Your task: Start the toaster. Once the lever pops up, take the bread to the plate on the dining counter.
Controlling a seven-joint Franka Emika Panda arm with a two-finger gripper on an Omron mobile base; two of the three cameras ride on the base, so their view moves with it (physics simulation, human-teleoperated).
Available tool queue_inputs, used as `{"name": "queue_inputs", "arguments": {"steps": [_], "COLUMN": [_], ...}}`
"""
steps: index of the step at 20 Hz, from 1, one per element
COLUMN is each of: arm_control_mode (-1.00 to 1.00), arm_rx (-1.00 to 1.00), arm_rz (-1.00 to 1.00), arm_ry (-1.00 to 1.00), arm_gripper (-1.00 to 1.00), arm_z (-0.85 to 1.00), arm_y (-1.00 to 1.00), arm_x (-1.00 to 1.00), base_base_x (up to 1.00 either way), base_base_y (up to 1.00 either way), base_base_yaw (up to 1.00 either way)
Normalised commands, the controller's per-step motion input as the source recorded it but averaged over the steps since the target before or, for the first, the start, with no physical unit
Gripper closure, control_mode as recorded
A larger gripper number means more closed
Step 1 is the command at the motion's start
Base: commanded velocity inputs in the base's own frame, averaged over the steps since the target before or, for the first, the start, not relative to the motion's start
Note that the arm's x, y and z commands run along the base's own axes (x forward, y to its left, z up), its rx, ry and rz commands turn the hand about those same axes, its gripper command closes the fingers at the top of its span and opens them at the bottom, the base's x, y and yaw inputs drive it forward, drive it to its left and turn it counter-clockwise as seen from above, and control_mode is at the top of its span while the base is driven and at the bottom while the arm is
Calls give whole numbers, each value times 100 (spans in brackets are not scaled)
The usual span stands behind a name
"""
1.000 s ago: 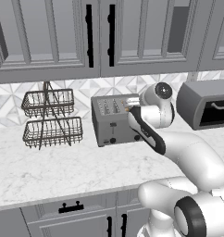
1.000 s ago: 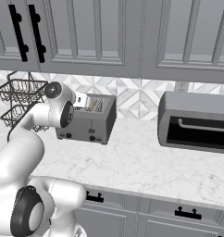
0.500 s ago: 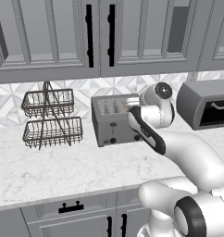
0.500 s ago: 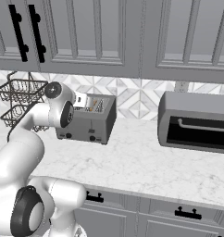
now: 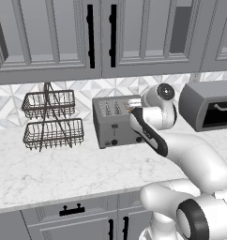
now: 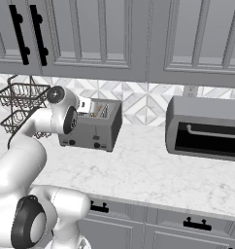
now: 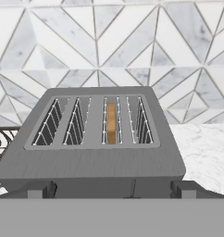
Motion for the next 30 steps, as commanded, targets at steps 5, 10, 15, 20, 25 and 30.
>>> {"name": "queue_inputs", "arguments": {"steps": [5,10,15,20,25,30], "arm_control_mode": [-100,-100,-100,-100,-100,-100], "arm_rx": [0,0,0,0,0,0], "arm_rz": [0,0,0,0,0,0], "arm_ry": [0,0,0,0,0,0], "arm_gripper": [-100,-100,-100,-100,-100,-100], "arm_z": [0,0,0,0,0,0], "arm_y": [0,0,0,0,0,0], "arm_x": [0,0,0,0,0,0], "base_base_x": [0,0,0,0,0,0], "base_base_y": [0,0,0,0,0,0], "base_base_yaw": [0,0,0,0,0,0]}}
